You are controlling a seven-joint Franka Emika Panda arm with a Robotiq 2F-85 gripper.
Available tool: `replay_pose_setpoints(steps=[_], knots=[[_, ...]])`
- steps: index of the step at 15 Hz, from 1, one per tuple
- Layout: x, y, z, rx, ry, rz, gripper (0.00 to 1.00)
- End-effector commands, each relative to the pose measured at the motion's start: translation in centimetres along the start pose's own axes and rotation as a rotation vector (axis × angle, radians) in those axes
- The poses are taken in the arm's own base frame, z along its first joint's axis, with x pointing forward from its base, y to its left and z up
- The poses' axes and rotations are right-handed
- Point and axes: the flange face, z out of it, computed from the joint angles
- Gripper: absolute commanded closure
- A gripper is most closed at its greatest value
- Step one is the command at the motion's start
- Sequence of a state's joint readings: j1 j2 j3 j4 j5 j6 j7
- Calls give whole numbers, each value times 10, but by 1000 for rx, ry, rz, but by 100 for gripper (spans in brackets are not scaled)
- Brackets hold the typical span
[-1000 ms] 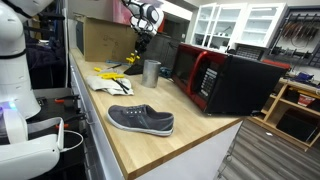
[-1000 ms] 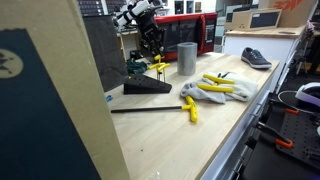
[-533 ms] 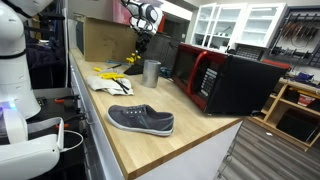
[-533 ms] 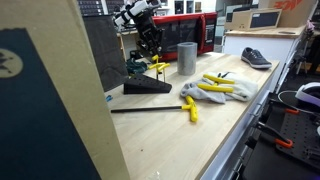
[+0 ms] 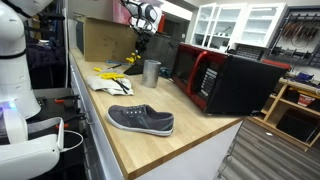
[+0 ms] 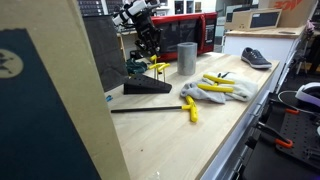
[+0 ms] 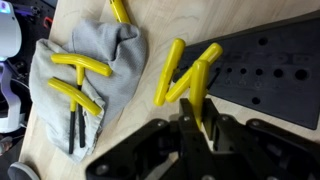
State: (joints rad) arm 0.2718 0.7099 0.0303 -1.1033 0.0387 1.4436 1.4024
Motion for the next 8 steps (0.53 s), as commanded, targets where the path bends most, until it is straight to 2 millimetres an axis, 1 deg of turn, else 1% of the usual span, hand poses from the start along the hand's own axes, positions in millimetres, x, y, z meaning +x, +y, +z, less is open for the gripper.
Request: replay_pose_setpoints(steps=[1,5,8], knots=[[-2,-2,-4,22,6,-2,96],[-1,-2,-1,13,-11,-6,96],[-1,-2,-3,27,-10,-6,96]])
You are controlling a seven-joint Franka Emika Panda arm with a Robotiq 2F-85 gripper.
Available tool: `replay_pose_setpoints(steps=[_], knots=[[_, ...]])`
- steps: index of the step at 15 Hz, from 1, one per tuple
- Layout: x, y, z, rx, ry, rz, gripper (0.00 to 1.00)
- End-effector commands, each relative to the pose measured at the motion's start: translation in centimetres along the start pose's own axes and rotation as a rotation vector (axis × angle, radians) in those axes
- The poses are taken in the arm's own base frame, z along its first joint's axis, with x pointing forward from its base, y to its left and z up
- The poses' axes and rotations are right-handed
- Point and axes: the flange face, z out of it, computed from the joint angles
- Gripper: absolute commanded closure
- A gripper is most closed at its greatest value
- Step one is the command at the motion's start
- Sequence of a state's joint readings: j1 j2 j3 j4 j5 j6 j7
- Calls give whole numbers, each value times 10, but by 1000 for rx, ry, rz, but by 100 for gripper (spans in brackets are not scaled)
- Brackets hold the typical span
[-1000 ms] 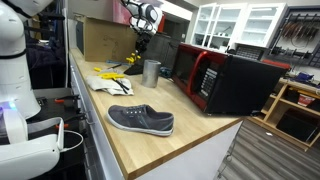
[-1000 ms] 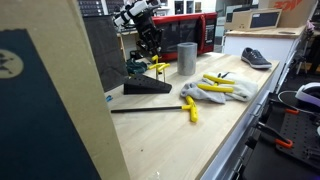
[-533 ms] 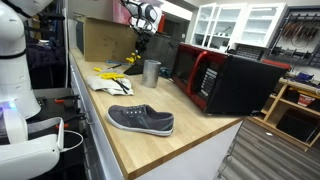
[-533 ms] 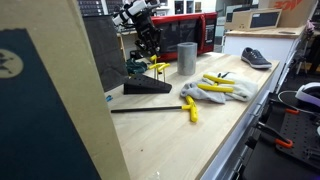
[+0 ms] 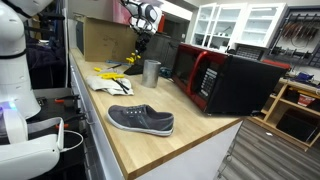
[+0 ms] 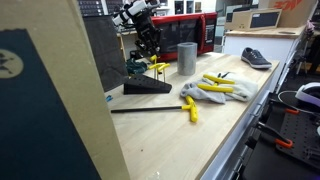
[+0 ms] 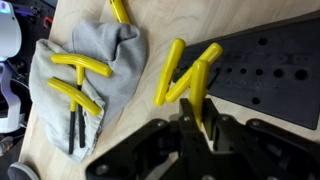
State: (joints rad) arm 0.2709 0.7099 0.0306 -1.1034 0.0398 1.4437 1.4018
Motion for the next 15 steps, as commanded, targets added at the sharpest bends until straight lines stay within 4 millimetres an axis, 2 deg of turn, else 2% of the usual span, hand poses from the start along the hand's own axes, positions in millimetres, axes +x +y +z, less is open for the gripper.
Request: replay_pose_setpoints(steps=[1,7,15], knots=[[-1,-3,-4,33,-8,-7,96],[-6,-5,-2,42,-9,-23,96],[-3,-8,4,39,-1,-23,96]])
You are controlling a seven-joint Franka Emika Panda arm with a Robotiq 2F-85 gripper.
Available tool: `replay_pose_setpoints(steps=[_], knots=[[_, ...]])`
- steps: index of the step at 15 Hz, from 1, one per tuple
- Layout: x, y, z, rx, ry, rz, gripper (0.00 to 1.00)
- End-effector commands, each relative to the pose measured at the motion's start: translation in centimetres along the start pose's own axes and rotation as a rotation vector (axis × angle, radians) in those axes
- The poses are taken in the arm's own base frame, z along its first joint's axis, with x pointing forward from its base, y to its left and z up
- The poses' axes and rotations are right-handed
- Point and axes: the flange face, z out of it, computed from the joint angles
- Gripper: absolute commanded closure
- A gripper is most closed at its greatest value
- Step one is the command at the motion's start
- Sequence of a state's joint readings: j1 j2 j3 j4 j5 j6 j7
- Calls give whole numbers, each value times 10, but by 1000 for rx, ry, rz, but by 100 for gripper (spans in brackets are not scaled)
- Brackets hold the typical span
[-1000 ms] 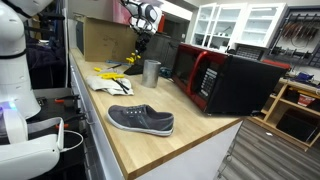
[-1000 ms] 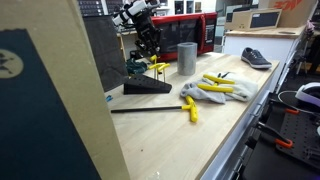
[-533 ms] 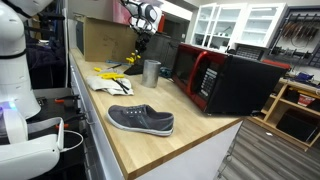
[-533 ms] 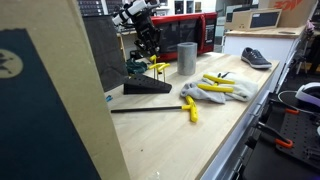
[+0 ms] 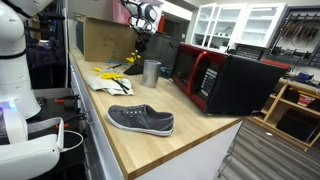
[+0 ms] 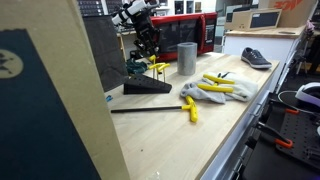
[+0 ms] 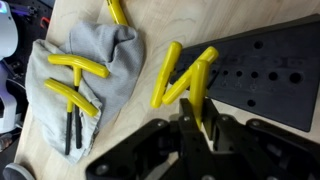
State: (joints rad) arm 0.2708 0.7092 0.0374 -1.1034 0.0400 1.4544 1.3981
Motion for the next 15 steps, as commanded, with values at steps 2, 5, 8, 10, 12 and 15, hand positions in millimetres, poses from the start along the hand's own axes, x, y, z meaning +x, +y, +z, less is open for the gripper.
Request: replay_pose_setpoints(steps=[2,5,8,10,12,15], knots=[[0,-7,8,26,3,-14,96],[0,-9,13,26,10,-19,96],[2,-12,20,26,18,-27,96],[2,-13,22,29,19,-38,96],[0,-15,25,27,26,-55,96],[-3,-15,25,33,40,-74,96]])
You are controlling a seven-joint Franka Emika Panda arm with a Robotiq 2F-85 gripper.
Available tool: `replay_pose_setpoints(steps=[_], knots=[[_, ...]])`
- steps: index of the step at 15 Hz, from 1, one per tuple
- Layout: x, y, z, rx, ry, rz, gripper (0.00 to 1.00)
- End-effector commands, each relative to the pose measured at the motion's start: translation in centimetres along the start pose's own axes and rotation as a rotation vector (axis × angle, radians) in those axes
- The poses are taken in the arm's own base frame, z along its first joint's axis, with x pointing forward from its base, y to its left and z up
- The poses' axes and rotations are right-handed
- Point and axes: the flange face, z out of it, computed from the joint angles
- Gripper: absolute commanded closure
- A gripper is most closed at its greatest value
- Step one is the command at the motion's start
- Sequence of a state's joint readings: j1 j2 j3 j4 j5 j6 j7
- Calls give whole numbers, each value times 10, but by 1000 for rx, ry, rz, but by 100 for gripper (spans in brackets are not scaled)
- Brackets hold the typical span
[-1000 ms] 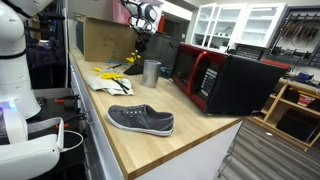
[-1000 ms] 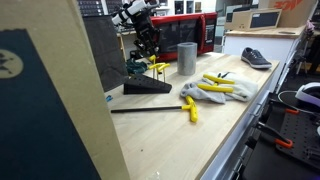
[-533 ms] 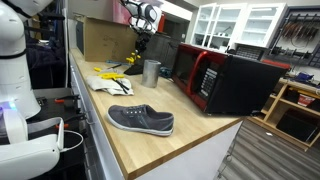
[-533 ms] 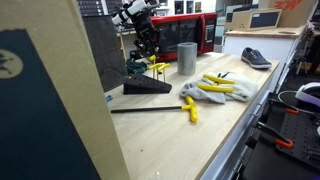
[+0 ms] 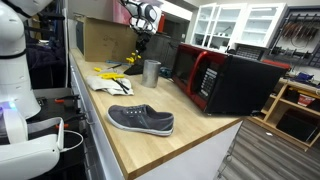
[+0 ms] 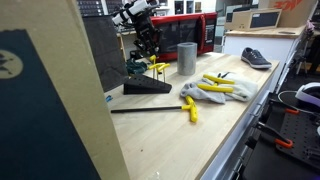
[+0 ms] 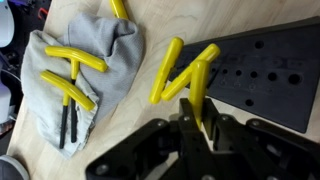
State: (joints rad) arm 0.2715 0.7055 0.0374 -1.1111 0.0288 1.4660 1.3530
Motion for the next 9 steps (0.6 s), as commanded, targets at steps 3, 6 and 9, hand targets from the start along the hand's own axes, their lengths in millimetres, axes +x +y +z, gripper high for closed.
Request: replay_pose_setpoints(steps=[3,6,9], knots=[[-3,-14,22,35,40,-22,96],[-3,-12,18,46,53,-17,96],[-4,-12,16,60,60,-15,96]])
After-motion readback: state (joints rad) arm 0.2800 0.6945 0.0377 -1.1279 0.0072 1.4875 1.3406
